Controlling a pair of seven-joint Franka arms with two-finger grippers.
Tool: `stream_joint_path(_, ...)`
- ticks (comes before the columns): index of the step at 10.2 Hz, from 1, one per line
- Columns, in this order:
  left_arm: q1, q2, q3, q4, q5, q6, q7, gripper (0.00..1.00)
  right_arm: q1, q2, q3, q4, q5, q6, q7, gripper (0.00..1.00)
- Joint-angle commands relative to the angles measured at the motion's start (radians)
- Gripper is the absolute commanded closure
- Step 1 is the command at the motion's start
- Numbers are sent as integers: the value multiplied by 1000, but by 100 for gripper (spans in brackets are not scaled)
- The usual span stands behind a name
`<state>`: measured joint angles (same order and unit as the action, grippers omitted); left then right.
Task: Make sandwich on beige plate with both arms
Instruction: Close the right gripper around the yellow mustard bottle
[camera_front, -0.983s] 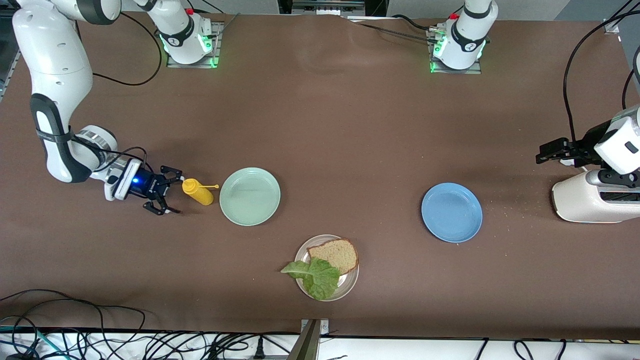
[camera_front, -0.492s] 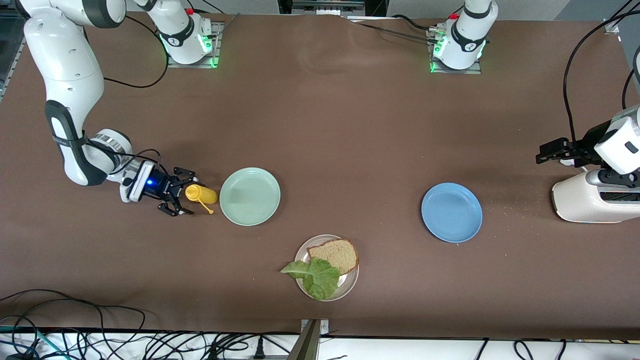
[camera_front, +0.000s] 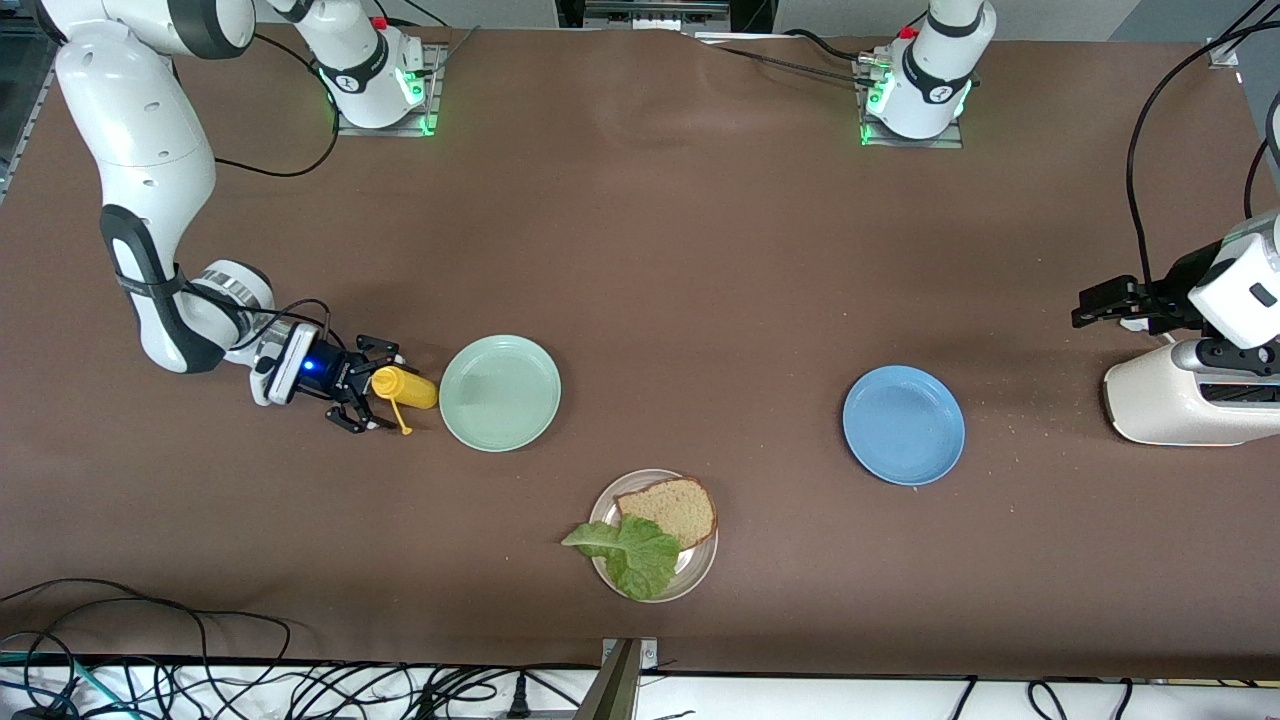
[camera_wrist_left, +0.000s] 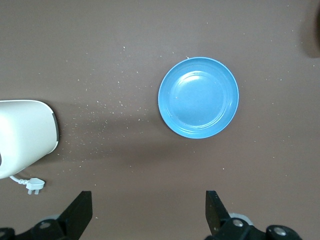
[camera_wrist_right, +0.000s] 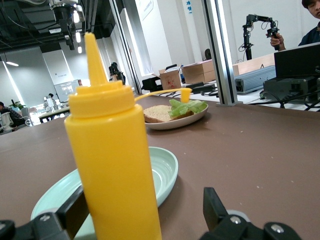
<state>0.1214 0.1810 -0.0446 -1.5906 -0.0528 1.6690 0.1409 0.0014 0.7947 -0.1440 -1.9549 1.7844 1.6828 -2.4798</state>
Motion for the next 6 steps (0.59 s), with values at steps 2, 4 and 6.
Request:
stream_joint_path(2,4,-6,-1,-2,-10,-9,-3,0,6,21,15,11,43,5,-11,1)
stream_joint_path(4,4,-6,-1,-2,-12,-9,-3,0,8,26,17,11,52,5,-11,1)
stream_joint_path(6,4,-6,-1,-2,-12,-9,-3,0,15,31,33,11,82,6,-11,1)
